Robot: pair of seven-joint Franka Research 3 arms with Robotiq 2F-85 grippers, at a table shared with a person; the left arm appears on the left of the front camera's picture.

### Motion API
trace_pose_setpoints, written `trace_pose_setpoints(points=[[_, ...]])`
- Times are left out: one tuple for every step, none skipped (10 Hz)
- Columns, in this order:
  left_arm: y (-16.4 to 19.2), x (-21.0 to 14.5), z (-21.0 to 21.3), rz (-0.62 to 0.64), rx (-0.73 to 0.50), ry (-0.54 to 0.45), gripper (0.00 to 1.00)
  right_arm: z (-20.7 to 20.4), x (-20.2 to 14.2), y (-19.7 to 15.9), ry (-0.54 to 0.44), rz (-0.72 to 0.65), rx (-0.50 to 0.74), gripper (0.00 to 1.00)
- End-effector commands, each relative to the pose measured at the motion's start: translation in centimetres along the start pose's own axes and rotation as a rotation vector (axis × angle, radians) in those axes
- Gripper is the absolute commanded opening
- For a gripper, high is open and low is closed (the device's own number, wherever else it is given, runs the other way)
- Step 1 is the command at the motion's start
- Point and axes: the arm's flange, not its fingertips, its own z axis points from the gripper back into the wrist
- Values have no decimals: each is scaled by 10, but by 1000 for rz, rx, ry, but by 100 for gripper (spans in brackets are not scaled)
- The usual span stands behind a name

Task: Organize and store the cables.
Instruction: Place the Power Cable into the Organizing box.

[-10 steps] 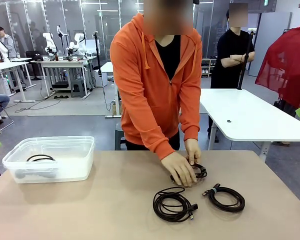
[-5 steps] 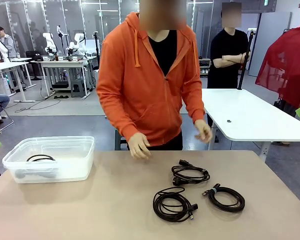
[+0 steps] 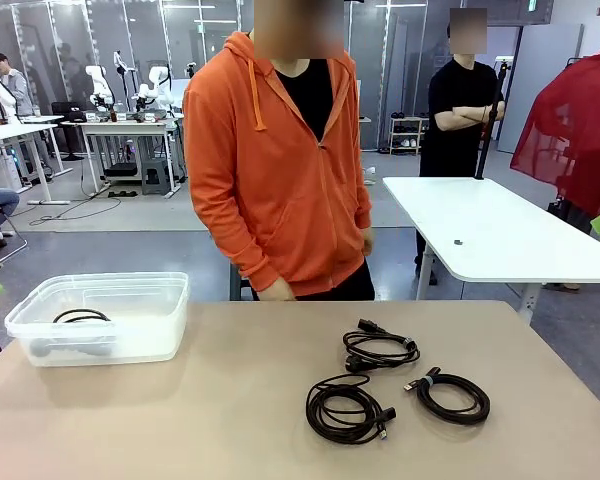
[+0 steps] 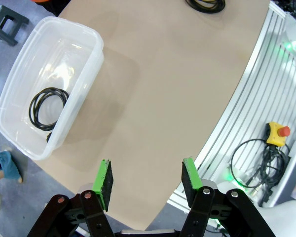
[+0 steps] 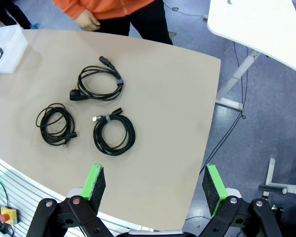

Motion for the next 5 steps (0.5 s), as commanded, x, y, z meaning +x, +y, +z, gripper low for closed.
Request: trace_pose_setpoints(points=[[0,1,2,11,13,6,71,-20,23,8,75,-49,-24,100],[0,1,2,11,13,6,71,-35,35,18,118,-64,-51,100],[0,1,2,11,13,6,71,-52,44,26,167,-61,-62,100],[0,1,2,11,13,6,71,-72,49,34,197,-80,-104,100],[0,1,2,11,13,6,71,-92,54,41,218,-90,-134,100]])
